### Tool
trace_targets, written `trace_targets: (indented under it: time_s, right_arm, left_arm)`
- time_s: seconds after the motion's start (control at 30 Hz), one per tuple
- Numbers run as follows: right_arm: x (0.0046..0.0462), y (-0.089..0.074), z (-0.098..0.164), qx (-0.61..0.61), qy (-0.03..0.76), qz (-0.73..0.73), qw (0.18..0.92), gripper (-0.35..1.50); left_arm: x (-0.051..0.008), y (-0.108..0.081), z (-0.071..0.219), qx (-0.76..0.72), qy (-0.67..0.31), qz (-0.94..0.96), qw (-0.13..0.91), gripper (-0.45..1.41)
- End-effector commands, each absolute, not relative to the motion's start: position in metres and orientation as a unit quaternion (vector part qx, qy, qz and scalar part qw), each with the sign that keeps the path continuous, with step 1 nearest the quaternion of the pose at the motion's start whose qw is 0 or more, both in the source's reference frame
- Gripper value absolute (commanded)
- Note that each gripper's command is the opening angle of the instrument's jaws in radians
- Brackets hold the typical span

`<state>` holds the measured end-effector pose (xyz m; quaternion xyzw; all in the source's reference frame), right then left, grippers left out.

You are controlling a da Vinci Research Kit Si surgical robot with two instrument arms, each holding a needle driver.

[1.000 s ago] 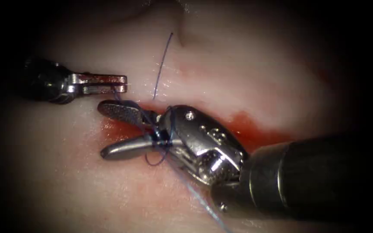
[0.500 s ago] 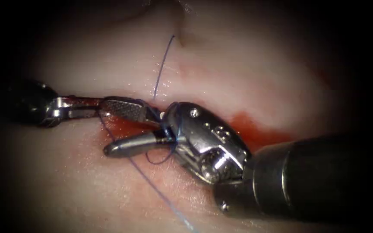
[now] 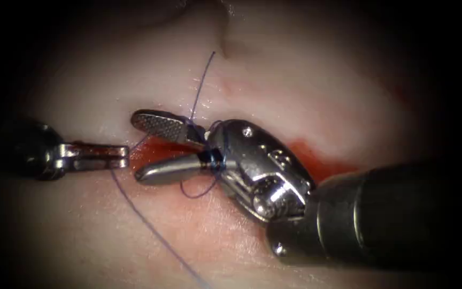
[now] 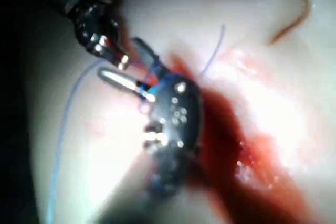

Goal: Wound Closure

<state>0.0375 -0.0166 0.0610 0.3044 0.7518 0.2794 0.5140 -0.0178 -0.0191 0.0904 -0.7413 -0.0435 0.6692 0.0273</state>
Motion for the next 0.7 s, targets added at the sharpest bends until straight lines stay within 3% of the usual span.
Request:
trace_targets:
  time_s: [0.03, 0.33, 0.7]
  right_arm:
    - [0.038, -0.0173, 0.0617, 0.303, 0.751, 0.284, 0.514, 0.75]
    - [0.0381, -0.0171, 0.0617, 0.279, 0.741, 0.327, 0.515, 0.64]
    - [0.0367, -0.0182, 0.0616, 0.18, 0.668, 0.406, 0.597, 0.64]
  left_arm:
    - [-0.0184, -0.0198, 0.0909, -0.742, -0.045, 0.669, 0.028, -0.45]
    - [-0.021, -0.0209, 0.0906, -0.744, -0.046, 0.667, 0.023, -0.45]
    - [-0.0234, -0.0196, 0.0901, -0.745, -0.048, 0.664, 0.028, -0.45]
